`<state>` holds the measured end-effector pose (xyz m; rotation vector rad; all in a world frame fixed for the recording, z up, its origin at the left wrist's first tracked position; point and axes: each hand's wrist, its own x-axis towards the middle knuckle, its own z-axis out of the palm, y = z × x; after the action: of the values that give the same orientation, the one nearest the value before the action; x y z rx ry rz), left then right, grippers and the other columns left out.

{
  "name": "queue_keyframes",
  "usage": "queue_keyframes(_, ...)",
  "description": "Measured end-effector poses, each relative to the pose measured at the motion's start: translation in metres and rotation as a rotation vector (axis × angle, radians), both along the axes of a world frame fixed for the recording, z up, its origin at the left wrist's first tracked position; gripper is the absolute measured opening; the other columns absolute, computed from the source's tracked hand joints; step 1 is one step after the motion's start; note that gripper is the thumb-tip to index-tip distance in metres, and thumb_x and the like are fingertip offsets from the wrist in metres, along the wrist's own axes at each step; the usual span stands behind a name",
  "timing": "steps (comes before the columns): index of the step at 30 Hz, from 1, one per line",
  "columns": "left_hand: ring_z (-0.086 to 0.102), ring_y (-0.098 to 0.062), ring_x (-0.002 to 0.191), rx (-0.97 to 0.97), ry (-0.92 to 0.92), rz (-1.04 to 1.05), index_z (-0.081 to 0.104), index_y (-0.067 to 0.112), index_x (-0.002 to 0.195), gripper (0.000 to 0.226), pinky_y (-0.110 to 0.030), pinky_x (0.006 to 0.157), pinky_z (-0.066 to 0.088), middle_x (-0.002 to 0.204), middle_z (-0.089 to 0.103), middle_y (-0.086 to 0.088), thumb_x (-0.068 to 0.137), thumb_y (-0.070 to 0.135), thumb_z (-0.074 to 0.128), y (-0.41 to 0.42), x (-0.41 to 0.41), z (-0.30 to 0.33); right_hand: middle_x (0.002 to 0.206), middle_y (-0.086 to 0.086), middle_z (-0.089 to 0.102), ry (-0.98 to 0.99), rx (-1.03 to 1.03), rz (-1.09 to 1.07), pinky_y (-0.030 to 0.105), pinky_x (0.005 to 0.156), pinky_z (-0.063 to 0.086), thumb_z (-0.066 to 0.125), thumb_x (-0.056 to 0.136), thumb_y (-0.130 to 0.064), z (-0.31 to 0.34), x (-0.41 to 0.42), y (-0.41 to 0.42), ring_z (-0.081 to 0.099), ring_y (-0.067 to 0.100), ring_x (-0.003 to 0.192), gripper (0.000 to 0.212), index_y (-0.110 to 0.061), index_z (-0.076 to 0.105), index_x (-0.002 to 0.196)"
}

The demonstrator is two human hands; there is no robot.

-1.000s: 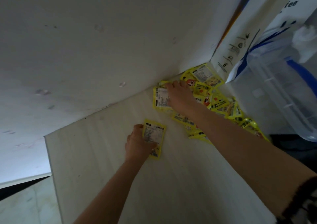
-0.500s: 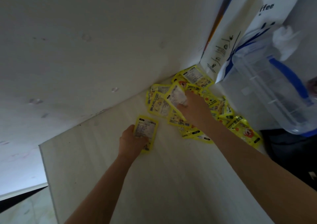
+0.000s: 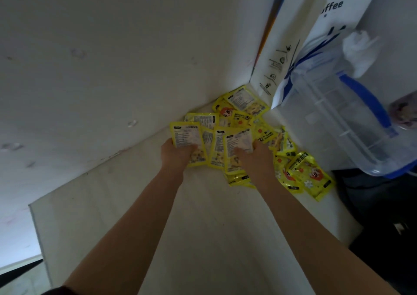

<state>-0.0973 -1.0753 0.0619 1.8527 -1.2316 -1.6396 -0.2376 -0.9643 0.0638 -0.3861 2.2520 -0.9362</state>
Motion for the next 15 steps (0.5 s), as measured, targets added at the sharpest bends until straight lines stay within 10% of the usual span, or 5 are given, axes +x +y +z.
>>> queue_keyframes(8,0.068,-0.023,0.092,-0.092,-0.142,-0.029,0.069,0.017,0.103,0.030,-0.041,0.084,0.057,0.099,0.071,-0.003,0.074,0.020,0.076,0.014,-0.013,-0.017,0.086,0.003,0.062,0.042,0.055,0.068,0.032,0.061,0.050,0.059,0.087,-0.030,-0.006,0.008,-0.011,0.060,0.020,0.073,0.025,-0.009,0.060,0.102)
queue_keyframes(15,0.036,-0.027,0.118,-0.228,-0.362,-0.159,0.062,0.014,0.113,0.033,-0.033,0.097,0.036,0.128,0.044,-0.011,0.082,0.026,0.065,0.024,-0.012,-0.023,0.129,0.018,0.041,0.209,0.171,0.123,0.042,0.088,0.046,0.054,0.089,-0.028,-0.012,0.019,-0.014,0.047,0.038,0.112,0.045,-0.007,0.049,0.129)
